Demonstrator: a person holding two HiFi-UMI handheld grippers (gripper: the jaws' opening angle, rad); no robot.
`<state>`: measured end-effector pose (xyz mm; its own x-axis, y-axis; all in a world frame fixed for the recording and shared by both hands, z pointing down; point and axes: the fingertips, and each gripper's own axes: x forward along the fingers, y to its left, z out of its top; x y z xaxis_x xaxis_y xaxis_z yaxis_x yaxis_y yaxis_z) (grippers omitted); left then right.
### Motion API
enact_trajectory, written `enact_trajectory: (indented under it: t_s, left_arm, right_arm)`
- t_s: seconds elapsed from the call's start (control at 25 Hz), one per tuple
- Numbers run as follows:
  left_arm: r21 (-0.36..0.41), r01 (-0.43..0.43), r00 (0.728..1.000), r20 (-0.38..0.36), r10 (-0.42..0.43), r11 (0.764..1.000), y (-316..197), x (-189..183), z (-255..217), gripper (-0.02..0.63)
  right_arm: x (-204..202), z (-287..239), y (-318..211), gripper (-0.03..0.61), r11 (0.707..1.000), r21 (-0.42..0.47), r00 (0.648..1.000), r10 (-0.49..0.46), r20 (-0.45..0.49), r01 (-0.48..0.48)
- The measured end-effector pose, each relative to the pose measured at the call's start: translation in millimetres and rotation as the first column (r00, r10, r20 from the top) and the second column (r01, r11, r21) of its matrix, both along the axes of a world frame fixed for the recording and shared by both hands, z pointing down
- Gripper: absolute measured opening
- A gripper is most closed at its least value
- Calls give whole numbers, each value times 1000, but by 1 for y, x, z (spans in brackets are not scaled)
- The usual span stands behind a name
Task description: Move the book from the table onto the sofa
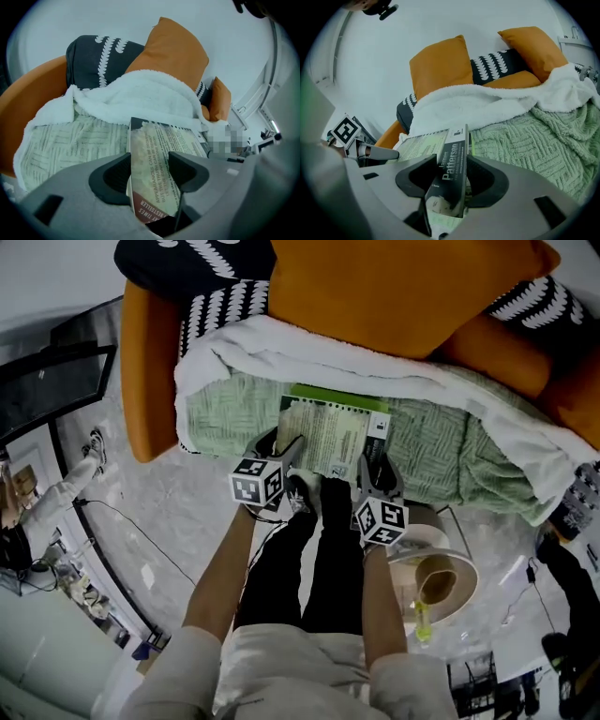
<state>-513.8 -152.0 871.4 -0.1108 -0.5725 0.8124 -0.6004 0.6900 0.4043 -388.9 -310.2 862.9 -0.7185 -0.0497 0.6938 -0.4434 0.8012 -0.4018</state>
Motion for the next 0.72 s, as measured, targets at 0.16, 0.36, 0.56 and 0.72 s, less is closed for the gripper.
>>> enact_trajectory:
  t_s: [0.16,0.36,0.56,0.72]
  left_arm:
    - [-26,-30,999,-9,30,999,-1,-3,12,259]
    - [-52,-47,998,-33,46,998,-4,0,24,256]
    - [-65,-69,997,-27,67,996,-7,-14,34,256]
    - [-68,-79,997,-27,77,995,-11,-15,34,256]
  right_arm:
    - [-3,14,0,198,1000,21,999,-18,-35,18]
    - [-3,26,-6,197,1000,7,996,-28,-80,29]
    - [-10,36,-3,196,999,-19,995,-32,-97,30]
    - [-11,38,-6,196,999,-22,995,-32,-93,30]
